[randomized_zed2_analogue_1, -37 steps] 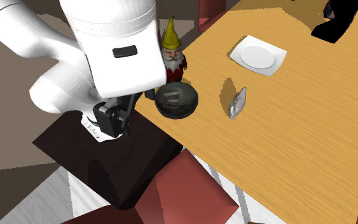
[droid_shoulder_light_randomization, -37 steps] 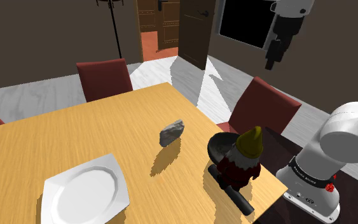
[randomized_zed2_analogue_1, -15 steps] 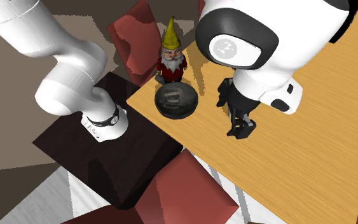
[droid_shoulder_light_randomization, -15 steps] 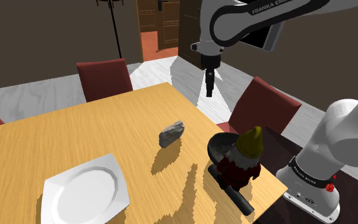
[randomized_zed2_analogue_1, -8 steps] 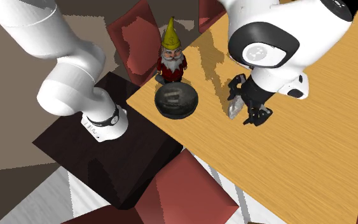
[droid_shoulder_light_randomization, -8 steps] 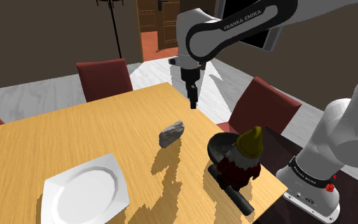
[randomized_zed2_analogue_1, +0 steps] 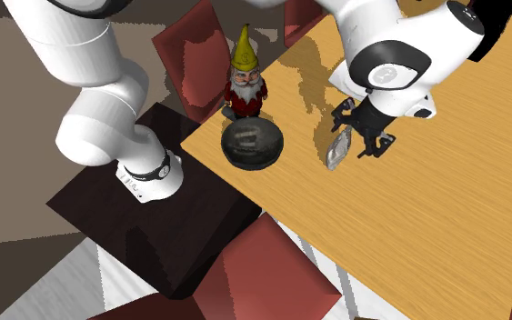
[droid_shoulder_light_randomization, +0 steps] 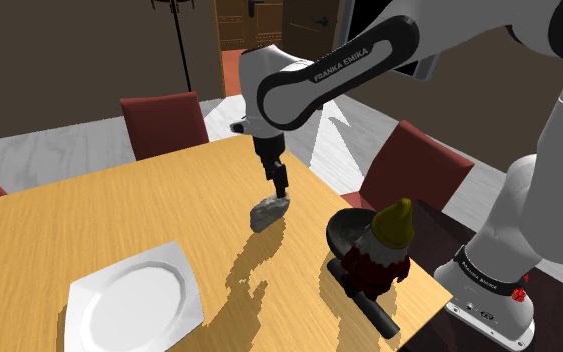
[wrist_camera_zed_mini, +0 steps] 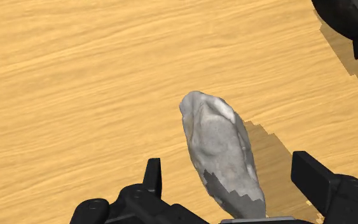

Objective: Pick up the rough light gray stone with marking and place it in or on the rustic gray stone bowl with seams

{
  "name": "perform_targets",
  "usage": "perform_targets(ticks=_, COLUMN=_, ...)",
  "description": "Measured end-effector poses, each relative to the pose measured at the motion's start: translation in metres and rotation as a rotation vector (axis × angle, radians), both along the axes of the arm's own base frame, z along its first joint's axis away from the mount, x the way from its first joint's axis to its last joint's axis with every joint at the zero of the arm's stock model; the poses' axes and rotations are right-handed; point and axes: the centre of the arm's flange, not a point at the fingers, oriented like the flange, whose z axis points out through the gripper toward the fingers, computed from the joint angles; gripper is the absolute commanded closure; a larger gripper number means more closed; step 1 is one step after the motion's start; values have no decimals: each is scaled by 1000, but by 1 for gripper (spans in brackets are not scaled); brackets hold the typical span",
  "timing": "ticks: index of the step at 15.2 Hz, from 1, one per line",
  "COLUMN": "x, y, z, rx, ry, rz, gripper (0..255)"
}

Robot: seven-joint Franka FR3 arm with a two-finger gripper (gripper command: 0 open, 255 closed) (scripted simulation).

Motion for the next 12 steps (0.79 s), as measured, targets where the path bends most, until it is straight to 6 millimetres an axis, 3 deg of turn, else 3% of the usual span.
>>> perform_targets(ticks=8, x=-6, y=9, z=-42, rx=4, ry=5, rz=27, gripper=0)
perform_targets(ticks=12, x=-6, y=9, z=-46, rx=4, ry=5, rz=27, gripper=0)
